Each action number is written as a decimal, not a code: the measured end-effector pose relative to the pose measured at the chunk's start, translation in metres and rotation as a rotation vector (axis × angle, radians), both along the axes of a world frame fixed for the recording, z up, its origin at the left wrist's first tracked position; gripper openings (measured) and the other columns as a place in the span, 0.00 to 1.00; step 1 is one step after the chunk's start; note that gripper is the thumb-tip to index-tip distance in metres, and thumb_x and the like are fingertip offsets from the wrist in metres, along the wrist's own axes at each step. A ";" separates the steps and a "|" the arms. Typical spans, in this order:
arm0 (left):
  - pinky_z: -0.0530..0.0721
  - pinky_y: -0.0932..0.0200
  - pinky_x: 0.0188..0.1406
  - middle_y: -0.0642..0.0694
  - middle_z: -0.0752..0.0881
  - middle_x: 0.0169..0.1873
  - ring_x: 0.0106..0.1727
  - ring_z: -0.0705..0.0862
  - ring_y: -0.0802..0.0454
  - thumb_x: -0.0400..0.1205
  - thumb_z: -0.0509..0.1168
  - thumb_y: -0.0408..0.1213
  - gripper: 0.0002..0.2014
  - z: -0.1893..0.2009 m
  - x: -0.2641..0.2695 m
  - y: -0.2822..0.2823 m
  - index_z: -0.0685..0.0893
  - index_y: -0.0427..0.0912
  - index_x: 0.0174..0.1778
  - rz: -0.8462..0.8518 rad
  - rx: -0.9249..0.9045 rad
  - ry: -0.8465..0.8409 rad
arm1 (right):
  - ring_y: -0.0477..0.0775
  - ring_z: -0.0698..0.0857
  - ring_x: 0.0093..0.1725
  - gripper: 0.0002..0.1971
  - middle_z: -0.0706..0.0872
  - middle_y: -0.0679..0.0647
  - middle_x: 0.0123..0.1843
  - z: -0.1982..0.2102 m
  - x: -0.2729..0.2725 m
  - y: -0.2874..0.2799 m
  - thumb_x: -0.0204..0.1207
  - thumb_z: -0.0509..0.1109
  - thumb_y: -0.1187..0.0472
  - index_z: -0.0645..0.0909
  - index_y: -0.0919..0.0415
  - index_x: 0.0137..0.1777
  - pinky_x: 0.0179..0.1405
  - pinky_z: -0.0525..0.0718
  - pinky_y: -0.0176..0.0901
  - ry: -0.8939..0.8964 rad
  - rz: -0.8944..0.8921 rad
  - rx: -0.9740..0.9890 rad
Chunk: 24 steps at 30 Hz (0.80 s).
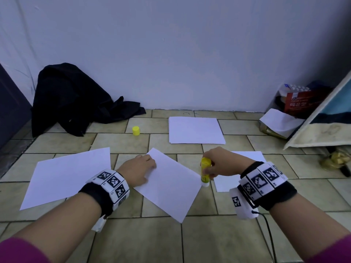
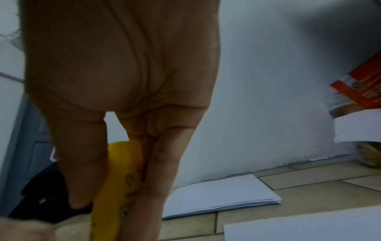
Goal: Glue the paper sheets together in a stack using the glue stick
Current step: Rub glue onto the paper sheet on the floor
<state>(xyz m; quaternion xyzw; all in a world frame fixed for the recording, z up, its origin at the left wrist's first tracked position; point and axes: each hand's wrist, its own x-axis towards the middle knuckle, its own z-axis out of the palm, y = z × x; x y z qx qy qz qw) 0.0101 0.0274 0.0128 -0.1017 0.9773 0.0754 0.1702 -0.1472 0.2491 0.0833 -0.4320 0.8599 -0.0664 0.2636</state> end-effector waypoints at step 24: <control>0.35 0.27 0.77 0.49 0.25 0.80 0.80 0.24 0.48 0.62 0.37 0.83 0.56 -0.030 0.009 -0.002 0.33 0.56 0.83 0.233 0.093 -0.162 | 0.48 0.85 0.45 0.12 0.87 0.52 0.50 -0.037 -0.001 -0.088 0.75 0.68 0.76 0.80 0.58 0.49 0.41 0.84 0.36 -0.975 -0.438 -0.638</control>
